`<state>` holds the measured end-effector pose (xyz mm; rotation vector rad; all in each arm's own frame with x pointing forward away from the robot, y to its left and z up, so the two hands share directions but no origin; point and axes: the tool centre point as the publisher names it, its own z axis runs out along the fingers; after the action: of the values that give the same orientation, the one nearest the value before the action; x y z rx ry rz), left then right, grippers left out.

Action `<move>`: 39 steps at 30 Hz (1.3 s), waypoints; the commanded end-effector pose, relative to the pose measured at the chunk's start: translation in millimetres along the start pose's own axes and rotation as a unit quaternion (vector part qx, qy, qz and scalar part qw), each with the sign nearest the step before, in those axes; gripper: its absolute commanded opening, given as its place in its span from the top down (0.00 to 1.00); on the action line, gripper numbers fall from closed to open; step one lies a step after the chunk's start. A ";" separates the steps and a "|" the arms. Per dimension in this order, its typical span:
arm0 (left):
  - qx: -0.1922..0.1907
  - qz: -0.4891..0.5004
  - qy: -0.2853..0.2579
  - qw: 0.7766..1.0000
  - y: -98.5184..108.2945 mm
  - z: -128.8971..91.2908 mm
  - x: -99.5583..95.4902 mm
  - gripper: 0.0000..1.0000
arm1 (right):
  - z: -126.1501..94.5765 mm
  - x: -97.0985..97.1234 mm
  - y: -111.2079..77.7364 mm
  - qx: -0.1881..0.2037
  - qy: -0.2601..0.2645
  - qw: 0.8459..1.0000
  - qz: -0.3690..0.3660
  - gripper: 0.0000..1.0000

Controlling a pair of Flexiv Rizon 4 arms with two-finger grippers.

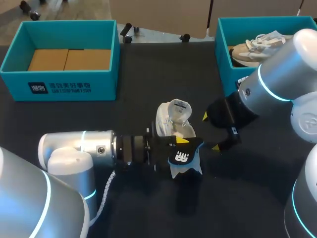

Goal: Take the shoe out of the shoebox, open the shoe tongue, remove and reinsert the insole, then place the shoe into the shoebox

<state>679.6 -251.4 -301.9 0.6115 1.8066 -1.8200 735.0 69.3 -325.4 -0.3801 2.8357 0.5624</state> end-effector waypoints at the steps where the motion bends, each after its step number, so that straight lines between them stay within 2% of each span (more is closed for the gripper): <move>1: -0.004 -0.002 -0.007 1.000 0.9 -1.1 1.8 1.00 | 0.7 0.6 0.4 0.001 -0.001 1.000 0.000 0.00; 18: -0.021 -0.007 -0.016 1.000 13.8 -9.0 3.0 1.00 | 0.7 0.6 0.4 0.001 -0.001 1.000 0.000 0.00; 39: -0.026 0.002 -0.034 0.999 49.4 -5.6 -3.0 1.00 | 0.7 0.6 0.4 0.001 -0.001 1.000 0.000 0.00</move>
<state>709.2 -239.1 -334.5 0.5338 1.8052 -1.7675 735.0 69.3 -325.4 -0.3801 2.8358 0.5625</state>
